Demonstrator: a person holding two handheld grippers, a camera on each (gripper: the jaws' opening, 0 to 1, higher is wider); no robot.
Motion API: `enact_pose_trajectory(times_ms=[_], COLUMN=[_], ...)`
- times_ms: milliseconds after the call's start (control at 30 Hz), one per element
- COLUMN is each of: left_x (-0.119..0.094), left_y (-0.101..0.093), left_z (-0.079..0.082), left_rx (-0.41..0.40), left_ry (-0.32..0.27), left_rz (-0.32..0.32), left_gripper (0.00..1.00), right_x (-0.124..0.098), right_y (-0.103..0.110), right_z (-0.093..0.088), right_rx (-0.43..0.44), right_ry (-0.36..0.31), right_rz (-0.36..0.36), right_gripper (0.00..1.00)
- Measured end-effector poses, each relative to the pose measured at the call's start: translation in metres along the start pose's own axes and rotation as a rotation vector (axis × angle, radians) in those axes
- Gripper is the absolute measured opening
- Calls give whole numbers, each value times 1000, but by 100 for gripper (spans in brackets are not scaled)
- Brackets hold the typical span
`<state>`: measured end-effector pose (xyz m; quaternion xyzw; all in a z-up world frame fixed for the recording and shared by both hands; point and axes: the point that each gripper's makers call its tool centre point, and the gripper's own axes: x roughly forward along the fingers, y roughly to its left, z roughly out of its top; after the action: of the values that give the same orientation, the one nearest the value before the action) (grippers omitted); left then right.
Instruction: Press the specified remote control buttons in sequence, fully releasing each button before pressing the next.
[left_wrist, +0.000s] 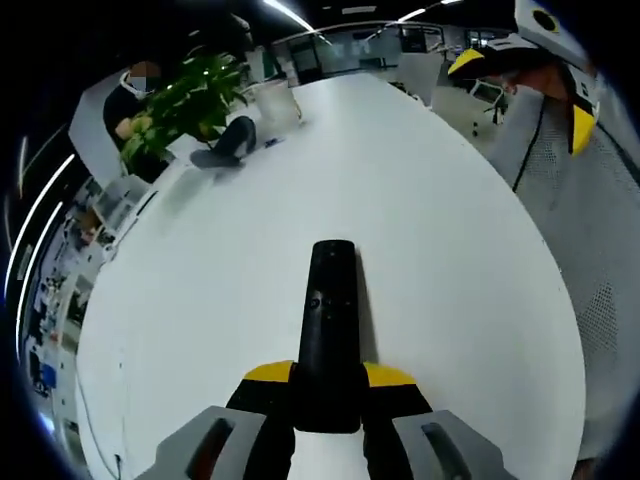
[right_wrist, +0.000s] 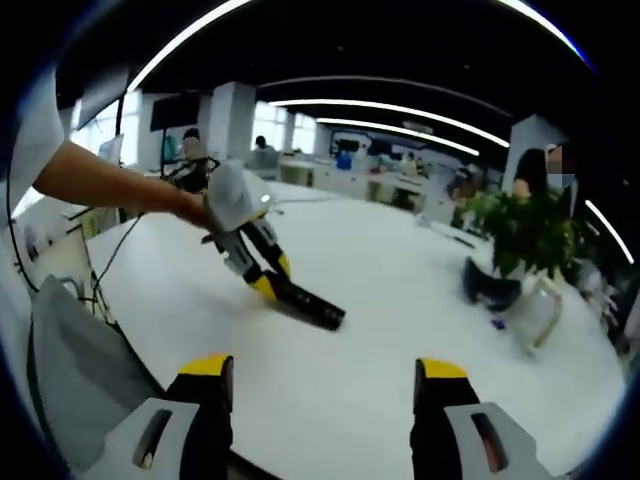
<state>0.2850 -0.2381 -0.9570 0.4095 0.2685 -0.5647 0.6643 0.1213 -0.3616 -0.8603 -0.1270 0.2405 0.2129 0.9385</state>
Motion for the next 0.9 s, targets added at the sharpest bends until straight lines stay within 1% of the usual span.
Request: enact_pose_trajectory(times_ms=[100, 133, 200, 333, 467, 633, 700, 767, 833, 900], left_x=[3, 3, 5, 7, 11, 17, 19, 20, 21, 22], left_y=[15, 23, 34, 52, 68, 94, 103, 108, 115, 116], left_z=[-4, -5, -7, -11, -16, -22, -23, -22, -24, -27], left_rx=[7, -5, -17, -9, -14, 29, 36, 39, 43, 48], left_ry=[11, 11, 11, 24, 37, 68, 72, 73, 88, 102], left_rz=[8, 14, 22, 50, 56, 66, 62, 59, 59, 54], left_gripper=[23, 23, 23, 23, 23, 23, 23, 23, 23, 23], right_x=[0, 0, 1, 2, 3, 4, 4, 4, 5, 6], right_y=[-3, -4, -6, -6, -5, -5, -3, -4, -4, -4], right_z=[1, 0, -3, -7, -9, -11, -10, -11, -13, -14], right_rx=[7, 12, 24, 12, 12, 20, 32, 23, 27, 32], right_ry=[-7, -5, 11, 32, 41, 53, 46, 56, 69, 72], right_rz=[-14, -16, -19, -25, -21, -15, -5, -10, -10, -8], right_gripper=[71, 71, 71, 70, 70, 70, 71, 70, 70, 70])
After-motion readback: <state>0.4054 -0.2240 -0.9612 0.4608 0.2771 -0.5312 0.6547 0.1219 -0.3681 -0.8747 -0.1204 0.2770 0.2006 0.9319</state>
